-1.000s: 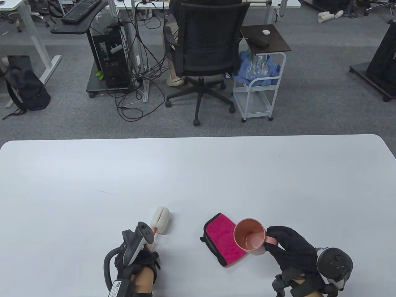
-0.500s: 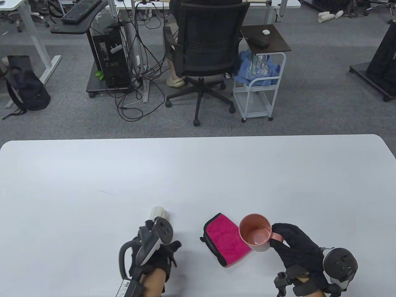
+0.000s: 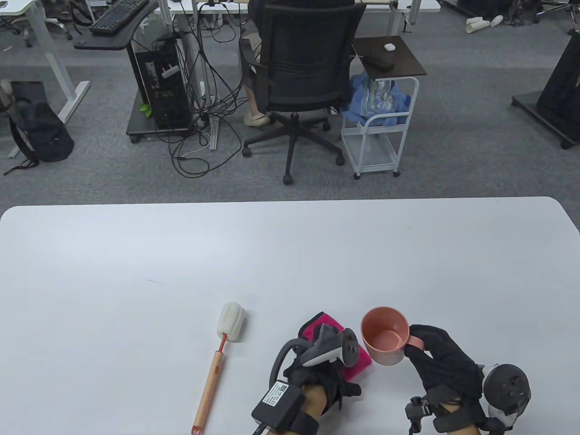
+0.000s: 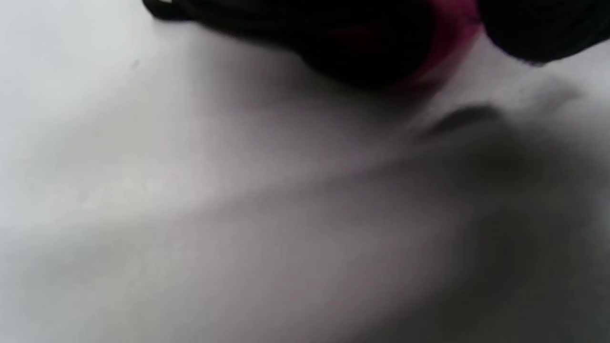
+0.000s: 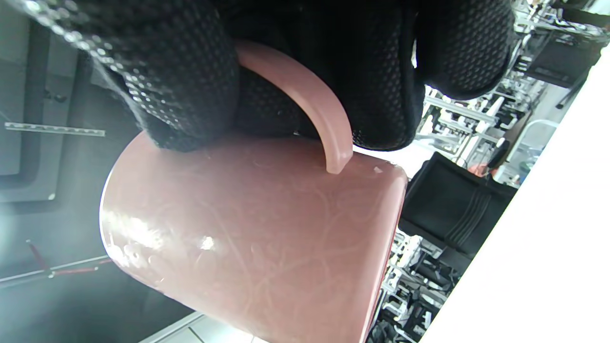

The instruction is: Brush the water cup with the cup brush

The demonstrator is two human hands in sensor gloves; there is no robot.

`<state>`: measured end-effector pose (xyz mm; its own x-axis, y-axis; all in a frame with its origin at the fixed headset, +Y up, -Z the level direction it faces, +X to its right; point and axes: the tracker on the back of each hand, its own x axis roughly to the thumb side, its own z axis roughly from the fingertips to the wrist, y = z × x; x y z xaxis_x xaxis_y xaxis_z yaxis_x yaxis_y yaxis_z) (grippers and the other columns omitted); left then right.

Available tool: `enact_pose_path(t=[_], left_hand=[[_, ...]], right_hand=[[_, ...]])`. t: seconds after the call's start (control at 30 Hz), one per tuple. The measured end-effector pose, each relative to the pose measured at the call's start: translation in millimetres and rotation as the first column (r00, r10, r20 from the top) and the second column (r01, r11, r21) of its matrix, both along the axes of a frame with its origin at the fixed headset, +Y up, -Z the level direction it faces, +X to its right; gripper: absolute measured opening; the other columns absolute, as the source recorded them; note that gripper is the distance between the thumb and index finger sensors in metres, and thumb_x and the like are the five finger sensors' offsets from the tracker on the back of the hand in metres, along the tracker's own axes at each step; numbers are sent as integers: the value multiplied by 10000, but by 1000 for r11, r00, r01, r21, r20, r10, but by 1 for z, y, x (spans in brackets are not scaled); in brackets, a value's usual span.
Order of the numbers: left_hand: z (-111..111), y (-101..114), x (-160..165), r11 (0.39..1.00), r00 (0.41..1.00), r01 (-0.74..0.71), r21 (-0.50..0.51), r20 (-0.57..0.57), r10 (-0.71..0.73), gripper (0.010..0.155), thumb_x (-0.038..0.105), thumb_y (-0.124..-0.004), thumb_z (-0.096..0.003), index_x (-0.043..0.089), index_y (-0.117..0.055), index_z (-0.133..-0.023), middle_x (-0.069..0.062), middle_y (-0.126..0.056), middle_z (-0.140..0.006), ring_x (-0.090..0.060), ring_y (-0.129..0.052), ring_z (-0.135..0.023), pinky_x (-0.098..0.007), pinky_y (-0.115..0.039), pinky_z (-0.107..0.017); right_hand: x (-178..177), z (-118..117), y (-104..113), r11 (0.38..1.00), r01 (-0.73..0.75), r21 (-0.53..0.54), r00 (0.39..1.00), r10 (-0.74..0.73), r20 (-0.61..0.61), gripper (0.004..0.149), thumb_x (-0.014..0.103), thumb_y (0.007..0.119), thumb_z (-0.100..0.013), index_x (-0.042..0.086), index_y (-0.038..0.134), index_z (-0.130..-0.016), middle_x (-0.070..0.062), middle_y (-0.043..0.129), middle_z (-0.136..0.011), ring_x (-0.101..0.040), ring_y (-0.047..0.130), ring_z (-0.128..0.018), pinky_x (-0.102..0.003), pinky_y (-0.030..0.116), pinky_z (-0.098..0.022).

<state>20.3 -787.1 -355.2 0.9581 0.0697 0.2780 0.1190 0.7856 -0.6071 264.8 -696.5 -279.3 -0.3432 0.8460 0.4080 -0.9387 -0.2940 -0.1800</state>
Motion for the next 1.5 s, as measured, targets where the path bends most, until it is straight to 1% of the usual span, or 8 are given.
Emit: enact_pose_path(t=[0.1,0.33,0.43,0.5,0.57,0.87,1.13,1.5], left_hand=[[-4,-8,-5,998,997,-66,3,-45,67,827,571,-604,-434,338,-51,-1002,52,22,-1075,-270,26,-1069,-583,-151,-765],[-7,16,-20,958,969,-222,179,-72,238,607,424,-642,-460,297,-480,-1031,5,-480,-1099,-290,-505,-1081,-555,-541,-756],[-5,24,-46,691,653,-710,137,-239,719,599,390,-661,-468,249,-514,-1032,-71,-540,-1076,-388,-626,-1045,-574,-583,-738],[0,33,-57,332,286,-938,100,-319,904,603,371,-668,-480,231,-504,-1042,-92,-526,-1082,-419,-593,-1049,-606,-559,-737],[7,45,-58,93,80,-996,19,-349,934,609,375,-665,-493,227,-485,-1056,-93,-514,-1093,-415,-577,-1065,-610,-536,-756],[40,50,-29,-441,-282,-857,-267,-474,834,685,560,-618,-513,286,-393,-1100,-53,-397,-1154,-413,-403,-1132,-661,-395,-786],[42,67,-38,-217,-183,-964,-152,-208,961,667,528,-589,-524,362,-298,-1101,-17,-281,-1169,-388,-315,-1150,-648,-370,-802],[63,93,-21,199,216,-976,91,271,938,679,542,-563,-508,513,-127,-1027,101,-1,-1124,-292,-57,-1143,-603,-274,-824]], right_hand=[[1,-2,-1,1000,-3,-14,1000,3,-5,314,408,880,-453,239,892,-717,-142,839,-856,-377,901,-690,-555,682,-596],[-2,-2,-3,1000,17,-22,999,-17,-39,312,413,878,-452,243,892,-714,-136,844,-852,-371,904,-688,-552,686,-595],[-3,-3,-4,997,70,-32,992,-73,-101,313,421,874,-453,248,890,-713,-130,848,-848,-364,909,-683,-547,692,-593],[-5,-4,-5,990,132,-47,979,-137,-150,313,437,864,-455,261,883,-714,-120,852,-844,-350,919,-675,-535,705,-588],[-10,-6,-7,975,206,-86,942,-221,-253,313,442,862,-453,264,885,-710,-119,857,-836,-344,925,-665,-531,712,-581],[-29,-12,-21,908,339,-246,792,-416,-447,310,448,860,-451,270,889,-703,-108,873,-820,-326,941,-641,-514,731,-567],[-12,-14,-25,896,390,-211,850,-439,-293,311,439,868,-447,262,891,-702,-112,872,-817,-327,937,-641,-515,725,-572],[3,-13,-29,892,413,-185,889,-439,-130,311,449,847,-476,268,860,-728,-113,851,-834,-321,927,-654,-512,720,-578]])
